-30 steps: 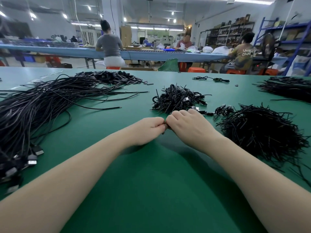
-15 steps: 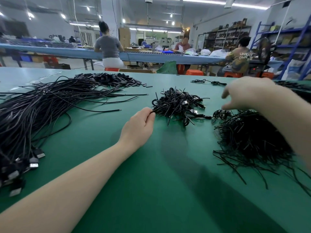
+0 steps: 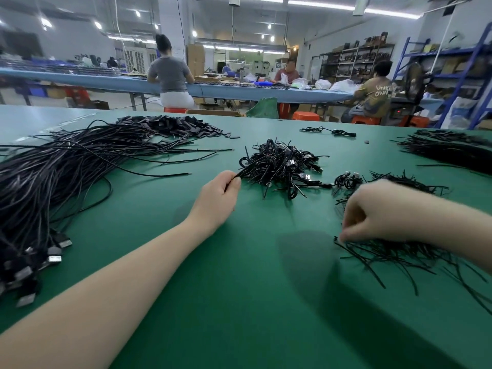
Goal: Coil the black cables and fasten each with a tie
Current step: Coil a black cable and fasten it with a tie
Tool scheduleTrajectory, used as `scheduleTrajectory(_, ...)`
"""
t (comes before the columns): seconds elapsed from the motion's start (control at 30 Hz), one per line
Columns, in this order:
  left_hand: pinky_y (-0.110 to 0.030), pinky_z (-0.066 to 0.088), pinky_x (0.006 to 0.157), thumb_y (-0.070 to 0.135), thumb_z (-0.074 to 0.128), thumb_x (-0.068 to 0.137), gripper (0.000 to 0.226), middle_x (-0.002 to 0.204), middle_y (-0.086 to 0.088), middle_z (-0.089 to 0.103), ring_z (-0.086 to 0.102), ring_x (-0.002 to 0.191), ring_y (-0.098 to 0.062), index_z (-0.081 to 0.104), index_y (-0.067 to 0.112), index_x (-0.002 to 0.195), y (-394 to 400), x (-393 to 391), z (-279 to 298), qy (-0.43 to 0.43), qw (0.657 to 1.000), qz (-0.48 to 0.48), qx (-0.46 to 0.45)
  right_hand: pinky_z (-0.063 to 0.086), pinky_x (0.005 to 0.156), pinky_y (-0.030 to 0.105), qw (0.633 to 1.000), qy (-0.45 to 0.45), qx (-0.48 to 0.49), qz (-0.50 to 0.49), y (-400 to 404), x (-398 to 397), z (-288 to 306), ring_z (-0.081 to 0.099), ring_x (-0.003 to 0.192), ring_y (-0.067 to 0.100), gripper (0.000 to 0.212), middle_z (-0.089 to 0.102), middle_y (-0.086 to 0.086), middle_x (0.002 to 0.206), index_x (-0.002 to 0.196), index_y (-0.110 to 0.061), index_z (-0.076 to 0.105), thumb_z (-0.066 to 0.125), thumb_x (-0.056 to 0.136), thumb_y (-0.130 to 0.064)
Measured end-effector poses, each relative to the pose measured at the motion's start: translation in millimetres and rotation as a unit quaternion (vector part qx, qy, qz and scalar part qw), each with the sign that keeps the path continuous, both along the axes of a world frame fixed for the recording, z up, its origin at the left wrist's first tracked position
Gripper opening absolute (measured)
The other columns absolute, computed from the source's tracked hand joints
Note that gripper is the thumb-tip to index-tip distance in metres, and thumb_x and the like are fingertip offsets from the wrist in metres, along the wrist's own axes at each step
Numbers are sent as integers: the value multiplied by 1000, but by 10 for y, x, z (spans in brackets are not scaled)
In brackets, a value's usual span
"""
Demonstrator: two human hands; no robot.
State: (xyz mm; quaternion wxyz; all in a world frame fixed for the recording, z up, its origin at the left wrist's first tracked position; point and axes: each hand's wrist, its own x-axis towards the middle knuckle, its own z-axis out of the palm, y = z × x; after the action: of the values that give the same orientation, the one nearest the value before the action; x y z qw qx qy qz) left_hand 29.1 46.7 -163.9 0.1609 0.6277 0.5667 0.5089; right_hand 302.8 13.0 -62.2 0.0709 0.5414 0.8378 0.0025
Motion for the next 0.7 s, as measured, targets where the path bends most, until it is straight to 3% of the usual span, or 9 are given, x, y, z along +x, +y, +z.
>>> scheduleTrajectory(0.07,-37,41,63,27,42,100,25,61,3,41,46,63,-20,48,8,85,4,-1,1,8,1000,2,-1,48,61,12,998,-17,-57,-21,-51,-29,-170,59,70,-3,26,66,-13,75,72,-31,63,70,76,-55)
scheduleTrajectory(0.23,-33,37,62,28,41,100,27,62,1,42,44,64,-20,49,5,88,-17,1,-2,29,1000,-4,-4,42,58,10,995,22,-71,-66,9,-39,-277,61,79,6,20,69,-8,87,75,-29,64,70,81,-47)
scheduleTrajectory(0.33,-34,37,62,28,42,100,26,62,2,42,43,62,-19,50,8,87,-11,0,-2,34,999,-12,-3,40,54,8,994,30,-71,-76,14,-62,-278,59,75,6,14,70,-8,86,81,-27,69,69,84,-40)
scheduleTrajectory(0.47,-43,46,67,26,43,100,22,65,0,43,46,65,-19,51,15,83,-19,5,2,20,999,-28,-13,43,62,15,994,51,-31,-90,36,-86,-315,56,72,6,9,62,-15,74,89,-24,72,70,85,-32)
scheduleTrajectory(0.57,-29,43,62,26,43,100,22,68,1,49,56,61,-11,52,18,83,-26,14,10,12,999,-32,-27,45,71,20,992,73,-2,-101,43,-103,-338,55,77,11,11,52,-16,74,94,-24,69,70,83,-25)
scheduleTrajectory(0.7,-18,44,63,23,43,101,22,82,6,64,59,55,-2,55,12,87,-30,29,31,-30,998,-42,-42,46,75,22,992,65,5,-109,53,-142,-309,56,85,15,23,56,-5,93,110,-21,67,62,87,-19)
